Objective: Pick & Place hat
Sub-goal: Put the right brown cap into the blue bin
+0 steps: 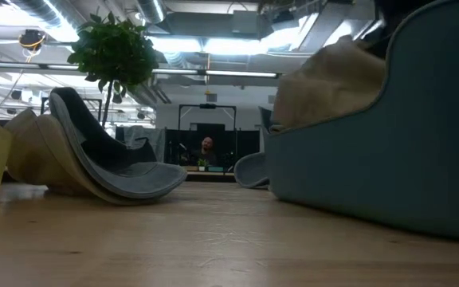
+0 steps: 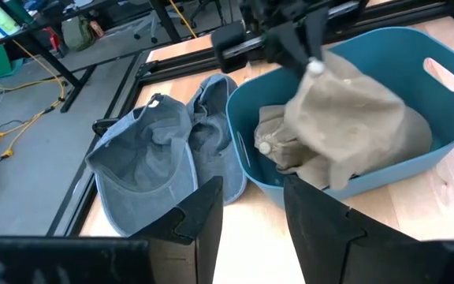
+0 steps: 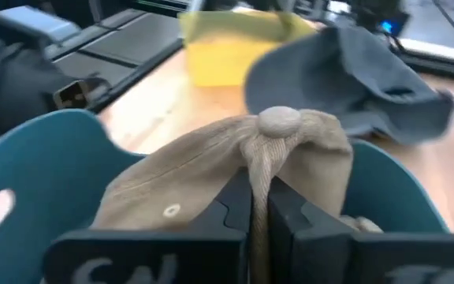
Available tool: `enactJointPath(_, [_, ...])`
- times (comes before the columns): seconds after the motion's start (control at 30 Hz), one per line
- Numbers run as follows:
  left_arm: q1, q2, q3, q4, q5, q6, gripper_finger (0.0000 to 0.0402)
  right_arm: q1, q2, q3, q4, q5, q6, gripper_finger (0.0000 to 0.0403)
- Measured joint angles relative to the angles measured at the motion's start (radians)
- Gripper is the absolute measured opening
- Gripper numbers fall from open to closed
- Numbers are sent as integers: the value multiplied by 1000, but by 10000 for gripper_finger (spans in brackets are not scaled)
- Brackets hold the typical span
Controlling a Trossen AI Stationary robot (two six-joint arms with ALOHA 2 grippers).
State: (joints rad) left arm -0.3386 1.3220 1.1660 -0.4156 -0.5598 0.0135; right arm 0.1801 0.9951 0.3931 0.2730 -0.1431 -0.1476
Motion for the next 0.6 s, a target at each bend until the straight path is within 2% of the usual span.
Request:
enactJointPath(0.5, [0,0,0,-1,0,0,130,-40,2,-3,-48,20,178,30])
enactJointPath(0.6, [0,0,0,-3,0,0,129,-40,2,-3,-60,71,205,30])
